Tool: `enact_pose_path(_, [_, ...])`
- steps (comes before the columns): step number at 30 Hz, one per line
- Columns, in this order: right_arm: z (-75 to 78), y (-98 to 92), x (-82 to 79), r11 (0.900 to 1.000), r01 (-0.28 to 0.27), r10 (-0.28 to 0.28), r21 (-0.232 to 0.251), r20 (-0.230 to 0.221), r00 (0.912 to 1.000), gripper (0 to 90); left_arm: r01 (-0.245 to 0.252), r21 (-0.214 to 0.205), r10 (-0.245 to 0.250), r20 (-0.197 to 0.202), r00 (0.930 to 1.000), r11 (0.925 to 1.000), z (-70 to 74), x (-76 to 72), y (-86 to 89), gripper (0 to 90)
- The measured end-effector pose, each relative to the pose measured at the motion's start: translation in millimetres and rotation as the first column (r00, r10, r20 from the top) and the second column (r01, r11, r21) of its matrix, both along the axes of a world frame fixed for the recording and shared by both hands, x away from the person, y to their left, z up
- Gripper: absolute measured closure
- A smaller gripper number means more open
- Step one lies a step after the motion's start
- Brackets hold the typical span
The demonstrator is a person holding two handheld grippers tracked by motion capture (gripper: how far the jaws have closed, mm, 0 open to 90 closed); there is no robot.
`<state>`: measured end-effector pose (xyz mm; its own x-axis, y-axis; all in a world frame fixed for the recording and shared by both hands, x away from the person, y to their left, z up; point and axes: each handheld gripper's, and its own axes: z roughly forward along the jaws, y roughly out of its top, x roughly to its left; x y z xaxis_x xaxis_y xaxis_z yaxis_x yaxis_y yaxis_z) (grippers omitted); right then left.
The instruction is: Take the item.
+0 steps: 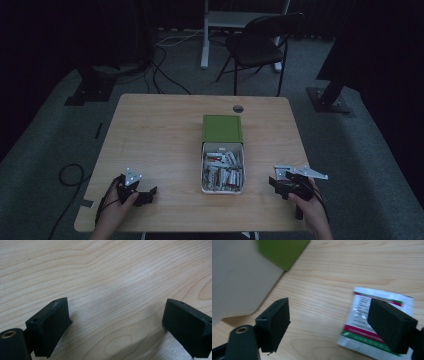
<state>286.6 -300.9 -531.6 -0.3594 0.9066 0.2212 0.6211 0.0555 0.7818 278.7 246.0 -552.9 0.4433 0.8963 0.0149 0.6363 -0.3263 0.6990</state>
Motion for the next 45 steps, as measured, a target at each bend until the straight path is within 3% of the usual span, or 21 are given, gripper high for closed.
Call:
enact_pose_path(4, [-0.6, 5.8, -1.0, 0.9982, -0.058, 0.058, -0.014, 0.016, 0.9982, 17.5, 0.0, 0.0, 0.0, 0.0, 1.0, 1.0, 0.0, 0.0, 0.0, 8.1])
enact_pose_path(9, [-1.8, 17.7, -2.3, 0.9901, -0.139, 0.14, -0.021, 0.024, 0.9899, 17.5, 0.0, 0.0, 0.0, 0.0, 1.0, 1.0, 0.0, 0.0, 0.0, 8.1])
enact_pose_path(13, [-4.9, 30.5, -4.0, 0.9709, -0.23, 0.232, -0.068, 0.034, 0.9721, 17.4, 0.0, 0.0, 0.0, 0.0, 1.0, 1.0, 0.0, 0.0, 0.0, 8.1])
enact_pose_path(20, [-11.0, 44.3, -6.5, 0.9432, -0.318, 0.322, -0.096, 0.034, 0.946, 17.5, 0.0, 0.0, 0.0, 0.0, 1.0, 1.0, 0.0, 0.0, 0.0, 8.1])
enact_pose_path(21, [-11.0, 44.3, -6.5, 0.9432, -0.318, 0.322, -0.096, 0.034, 0.946, 17.5, 0.0, 0.0, 0.0, 0.0, 1.0, 1.0, 0.0, 0.0, 0.0, 8.1])
enact_pose_path(22, [-12.0, 45.8, -6.9, 0.9379, -0.332, 0.337, -0.101, 0.032, 0.9411, 17.5, 0.0, 0.0, 0.0, 0.0, 1.0, 1.0, 0.0, 0.0, 0.0, 8.1])
enact_pose_path(23, [-13.7, 50.4, -8.1, 0.9235, -0.368, 0.374, -0.107, 0.039, 0.9266, 17.4, 0.0, 0.0, 0.0, 0.0, 1.0, 1.0, 0.0, 0.0, -0.2, 8.1])
enact_pose_path(26, [-15.8, 55.6, -9.1, 0.9017, -0.412, 0.42, -0.132, 0.039, 0.9068, 15.8, 0.0, 0.0, 0.0, 0.0, 1.0, 1.0, 0.0, 0.0, -0.6, 8.2])
enact_pose_path(27, [-15.8, 55.6, -9.1, 0.9017, -0.412, 0.42, -0.132, 0.039, 0.9068, 15.8, 0.0, 0.0, 0.0, 0.0, 1.0, 1.0, 0.0, 0.0, -0.6, 8.2])
enact_pose_path(29, [-18.4, 59.7, -9.7, 0.8872, -0.438, 0.445, -0.145, 0.019, 0.8952, 15.7, 0.0, 0.0, 0.0, 0.0, 1.0, 1.0, 0.0, -0.2, -1.2, 8.2])
enact_pose_path(33, [-21.3, 61.8, -10.0, 0.8794, -0.452, 0.458, -0.15, 0.009, 0.8889, 15.7, 0.0, -0.001, 0.0, 0.0, 1.0, 1.0, 0.0, -0.3, -2.2, 8.2])
enact_pose_path(39, [-23.4, 65.8, -10.7, 0.8487, -0.495, 0.503, -0.187, -0.003, 0.8642, 15.7, 0.0, -0.001, 0.0, 0.0, 1.0, 1.0, 0.0, -0.4, -3.0, 8.2])
enact_pose_path(42, [-24.9, 69.4, -10.7, 0.8233, -0.526, 0.535, -0.212, -0.017, 0.8444, 15.7, 0.002, -0.002, -0.002, 0.0, 1.0, 1.0, -0.1, -0.3, -3.5, 8.2])
enact_pose_path(45, [-25.4, 71.3, -10.7, 0.8157, -0.533, 0.542, -0.224, -0.029, 0.8402, 15.3, 0.009, -0.001, -0.009, -0.001, 1.0, 1.0, 0.0, -0.2, -4.2, 8.2])
